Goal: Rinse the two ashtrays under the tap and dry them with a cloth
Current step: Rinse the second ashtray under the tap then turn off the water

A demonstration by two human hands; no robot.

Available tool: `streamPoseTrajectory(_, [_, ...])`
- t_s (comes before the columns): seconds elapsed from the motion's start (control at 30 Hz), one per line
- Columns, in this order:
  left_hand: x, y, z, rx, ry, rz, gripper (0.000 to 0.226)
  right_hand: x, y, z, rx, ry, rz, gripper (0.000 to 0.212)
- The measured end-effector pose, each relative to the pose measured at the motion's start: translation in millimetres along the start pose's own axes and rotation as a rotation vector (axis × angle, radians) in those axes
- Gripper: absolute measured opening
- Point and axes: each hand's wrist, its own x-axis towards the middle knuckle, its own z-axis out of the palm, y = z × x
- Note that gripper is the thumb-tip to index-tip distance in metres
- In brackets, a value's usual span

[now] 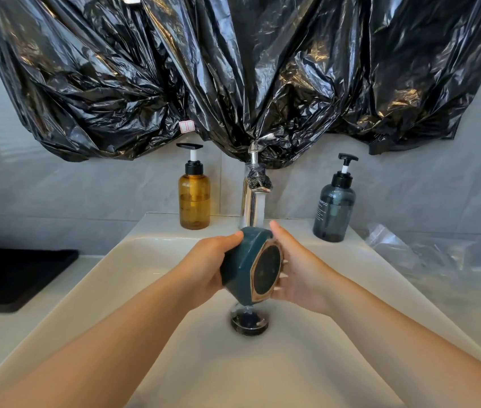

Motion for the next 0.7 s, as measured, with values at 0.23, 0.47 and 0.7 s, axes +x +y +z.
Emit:
streamPoseTrajectory(0.23, [2.6, 2.2, 2.8, 0.027, -0.001, 0.026, 0.035, -3.5, -1.3, 0.1, 0.063, 0.067, -0.008, 0.056])
streamPoseTrajectory(0.47, [0.3, -1.0, -0.8, 0.002, 0.018, 0.012, 0.029, -2.6, -0.1, 4.4, -0.114, 0.071, -0.083, 0.065])
streamPoseTrajectory(0.7, [1.3, 2.1, 0.1, -0.003, 0.036, 0.036, 0.023, -6.6, -0.9, 4.7, 0.011, 0.057, -0.018, 0.066])
